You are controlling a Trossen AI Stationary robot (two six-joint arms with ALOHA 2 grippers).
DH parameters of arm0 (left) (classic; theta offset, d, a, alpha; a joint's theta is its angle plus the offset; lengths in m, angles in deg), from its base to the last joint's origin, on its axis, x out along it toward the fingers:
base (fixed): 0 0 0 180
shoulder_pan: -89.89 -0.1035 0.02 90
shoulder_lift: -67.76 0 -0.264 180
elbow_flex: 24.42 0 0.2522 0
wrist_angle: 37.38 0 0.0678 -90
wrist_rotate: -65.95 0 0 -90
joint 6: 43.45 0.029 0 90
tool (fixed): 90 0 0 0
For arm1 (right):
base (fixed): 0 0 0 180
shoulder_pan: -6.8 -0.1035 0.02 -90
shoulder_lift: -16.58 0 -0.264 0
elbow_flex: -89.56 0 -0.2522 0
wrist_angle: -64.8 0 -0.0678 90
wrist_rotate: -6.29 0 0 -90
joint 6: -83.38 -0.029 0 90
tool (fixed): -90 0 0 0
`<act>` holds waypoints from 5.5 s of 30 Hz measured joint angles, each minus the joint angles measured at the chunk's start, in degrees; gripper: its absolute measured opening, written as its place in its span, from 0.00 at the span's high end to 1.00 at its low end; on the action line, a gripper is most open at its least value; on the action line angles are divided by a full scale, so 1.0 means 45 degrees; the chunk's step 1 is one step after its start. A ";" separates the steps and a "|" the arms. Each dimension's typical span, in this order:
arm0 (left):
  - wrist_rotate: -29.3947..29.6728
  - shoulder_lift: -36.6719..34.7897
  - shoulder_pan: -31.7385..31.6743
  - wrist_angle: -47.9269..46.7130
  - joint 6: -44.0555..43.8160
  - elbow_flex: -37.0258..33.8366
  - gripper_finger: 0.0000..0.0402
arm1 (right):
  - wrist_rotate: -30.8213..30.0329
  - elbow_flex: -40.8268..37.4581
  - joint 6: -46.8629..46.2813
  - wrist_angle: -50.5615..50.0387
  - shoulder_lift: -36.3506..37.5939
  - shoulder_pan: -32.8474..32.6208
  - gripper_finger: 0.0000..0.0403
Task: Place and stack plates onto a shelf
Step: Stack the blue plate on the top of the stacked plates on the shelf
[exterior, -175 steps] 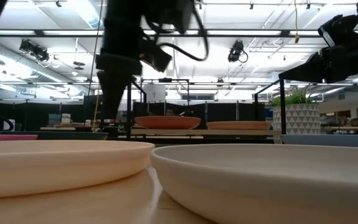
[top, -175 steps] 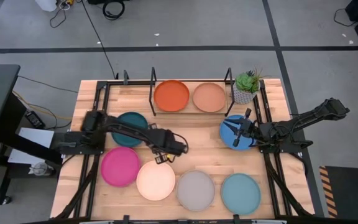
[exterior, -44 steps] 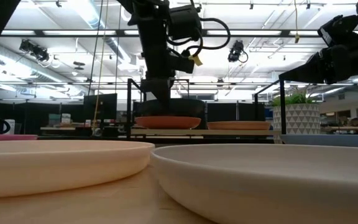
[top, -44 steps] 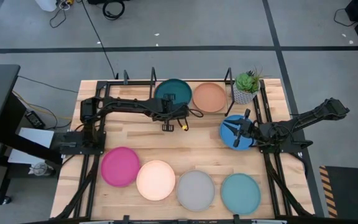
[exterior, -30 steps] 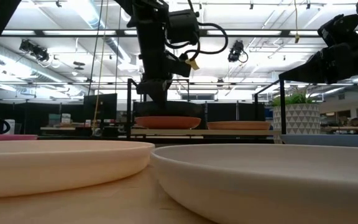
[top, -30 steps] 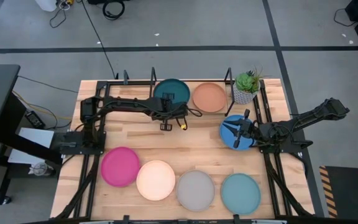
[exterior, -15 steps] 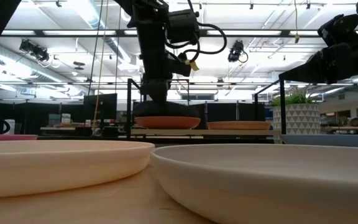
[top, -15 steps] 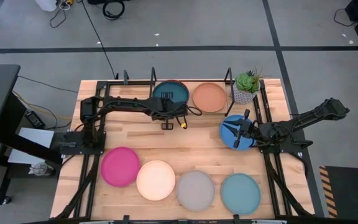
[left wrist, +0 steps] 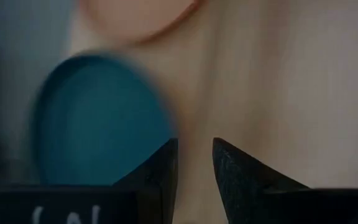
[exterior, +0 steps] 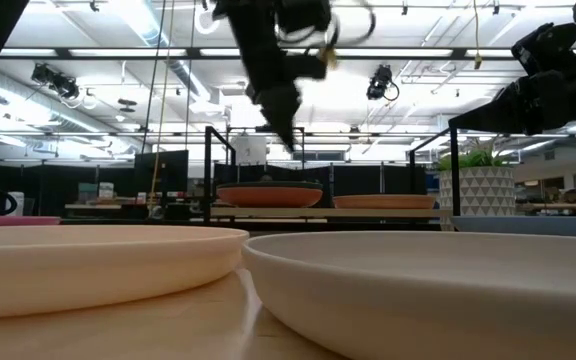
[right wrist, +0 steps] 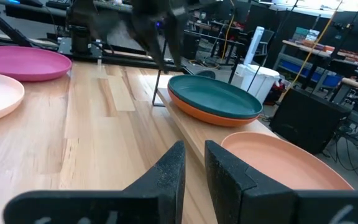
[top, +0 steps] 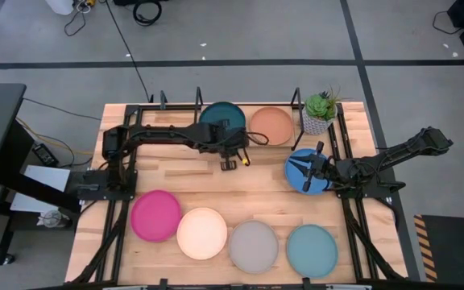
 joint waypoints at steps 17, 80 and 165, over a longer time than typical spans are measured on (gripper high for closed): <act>-0.1422 -0.0018 0.3494 0.0174 -0.3922 -0.0422 0.74 | 0.0005 0.0000 0.0330 -0.0015 0.0000 -0.0002 0.83; -0.3261 -0.5915 0.3130 1.7226 0.1415 -1.3624 0.86 | 0.7708 1.1035 -1.3732 -1.7593 -1.3298 0.0107 0.54; -0.1773 -1.5615 0.4575 1.4501 -0.4421 -1.8433 0.86 | 0.3306 2.3207 0.0827 -1.9611 -1.8478 0.2447 0.96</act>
